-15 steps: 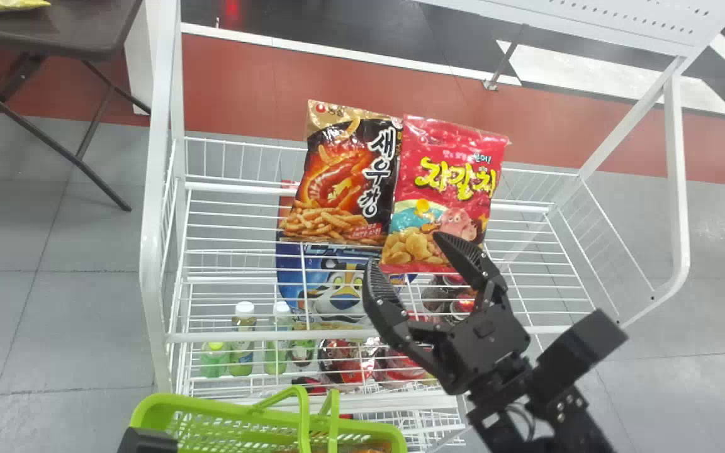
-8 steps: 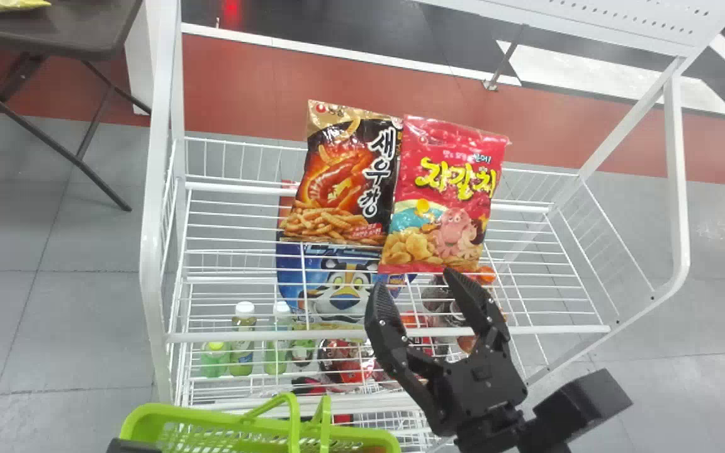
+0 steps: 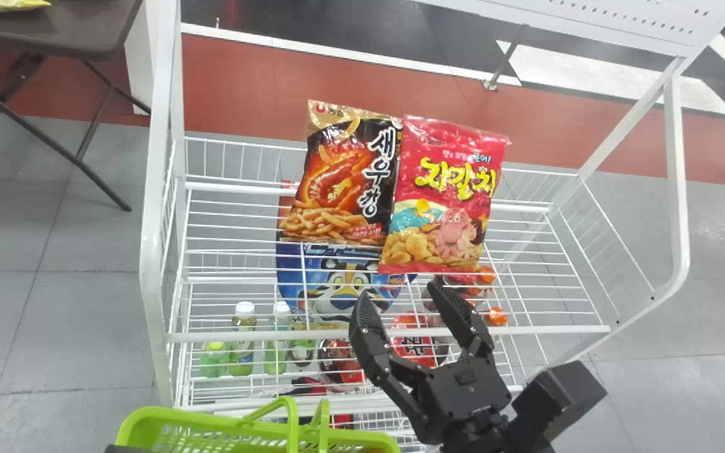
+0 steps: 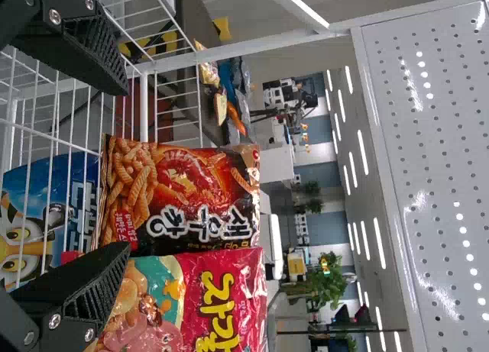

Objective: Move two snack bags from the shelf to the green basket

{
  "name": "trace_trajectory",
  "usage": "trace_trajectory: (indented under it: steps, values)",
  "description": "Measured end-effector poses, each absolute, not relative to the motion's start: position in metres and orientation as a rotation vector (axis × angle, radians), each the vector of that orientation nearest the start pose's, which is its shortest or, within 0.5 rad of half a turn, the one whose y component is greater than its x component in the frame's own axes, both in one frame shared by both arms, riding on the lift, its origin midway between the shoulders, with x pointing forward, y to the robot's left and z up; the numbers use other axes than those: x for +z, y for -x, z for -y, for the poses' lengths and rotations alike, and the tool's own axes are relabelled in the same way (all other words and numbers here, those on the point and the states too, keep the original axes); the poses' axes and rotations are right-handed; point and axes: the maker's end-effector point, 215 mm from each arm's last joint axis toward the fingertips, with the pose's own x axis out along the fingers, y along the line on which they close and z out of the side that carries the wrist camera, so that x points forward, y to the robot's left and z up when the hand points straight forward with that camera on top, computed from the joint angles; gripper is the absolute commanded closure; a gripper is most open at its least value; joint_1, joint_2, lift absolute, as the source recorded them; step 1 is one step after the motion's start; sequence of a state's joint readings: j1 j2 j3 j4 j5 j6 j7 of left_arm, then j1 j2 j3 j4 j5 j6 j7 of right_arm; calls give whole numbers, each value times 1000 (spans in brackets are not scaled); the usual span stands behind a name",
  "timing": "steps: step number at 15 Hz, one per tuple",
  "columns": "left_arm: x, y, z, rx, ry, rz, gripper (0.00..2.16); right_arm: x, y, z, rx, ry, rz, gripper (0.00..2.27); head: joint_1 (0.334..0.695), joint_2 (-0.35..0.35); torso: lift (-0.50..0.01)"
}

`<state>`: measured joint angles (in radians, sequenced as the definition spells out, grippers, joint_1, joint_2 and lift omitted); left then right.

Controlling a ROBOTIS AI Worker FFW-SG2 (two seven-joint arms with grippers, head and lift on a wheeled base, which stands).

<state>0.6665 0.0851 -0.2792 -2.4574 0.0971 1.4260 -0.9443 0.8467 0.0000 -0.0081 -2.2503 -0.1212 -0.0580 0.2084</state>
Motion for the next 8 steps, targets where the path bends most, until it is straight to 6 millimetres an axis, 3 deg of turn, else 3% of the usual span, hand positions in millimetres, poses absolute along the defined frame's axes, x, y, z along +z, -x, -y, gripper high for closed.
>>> trace_trajectory:
  steps: [8]
  values:
    - [-406, -105, 51, -1191, 590, -1158, 2054, -332, -346, 194, 158, -122, -63, 113, 695, -350, -16]
